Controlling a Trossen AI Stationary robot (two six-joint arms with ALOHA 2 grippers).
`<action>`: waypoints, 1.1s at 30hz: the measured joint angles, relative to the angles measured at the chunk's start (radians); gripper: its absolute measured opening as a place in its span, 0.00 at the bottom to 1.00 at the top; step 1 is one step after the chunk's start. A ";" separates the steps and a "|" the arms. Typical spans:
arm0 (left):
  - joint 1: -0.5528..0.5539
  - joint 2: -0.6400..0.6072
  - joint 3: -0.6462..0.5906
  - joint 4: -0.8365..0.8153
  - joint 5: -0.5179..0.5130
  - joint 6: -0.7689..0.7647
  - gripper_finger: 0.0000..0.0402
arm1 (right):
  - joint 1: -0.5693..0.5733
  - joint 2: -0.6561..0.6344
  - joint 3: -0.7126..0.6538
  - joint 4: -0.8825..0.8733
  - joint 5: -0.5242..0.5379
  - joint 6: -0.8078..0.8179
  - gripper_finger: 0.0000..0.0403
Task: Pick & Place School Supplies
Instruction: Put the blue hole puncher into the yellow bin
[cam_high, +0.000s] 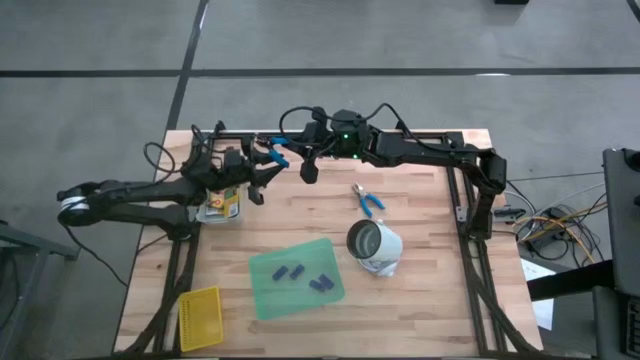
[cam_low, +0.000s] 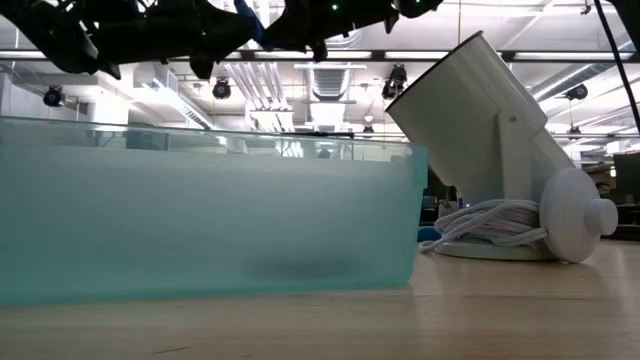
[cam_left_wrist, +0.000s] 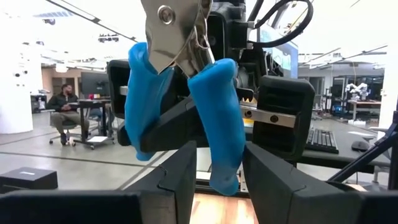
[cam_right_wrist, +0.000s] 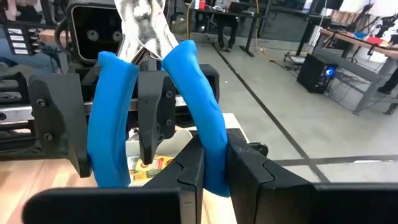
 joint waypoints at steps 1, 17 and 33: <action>0.000 0.000 0.003 0.000 0.000 0.000 0.33 | 0.000 0.000 0.000 0.001 0.000 0.000 0.11; 0.000 0.009 0.012 -0.001 0.054 -0.002 0.13 | 0.002 0.000 0.000 -0.003 -0.012 0.003 0.11; 0.000 0.010 0.012 -0.004 0.037 -0.002 0.14 | 0.002 0.002 0.000 -0.006 -0.009 0.122 0.26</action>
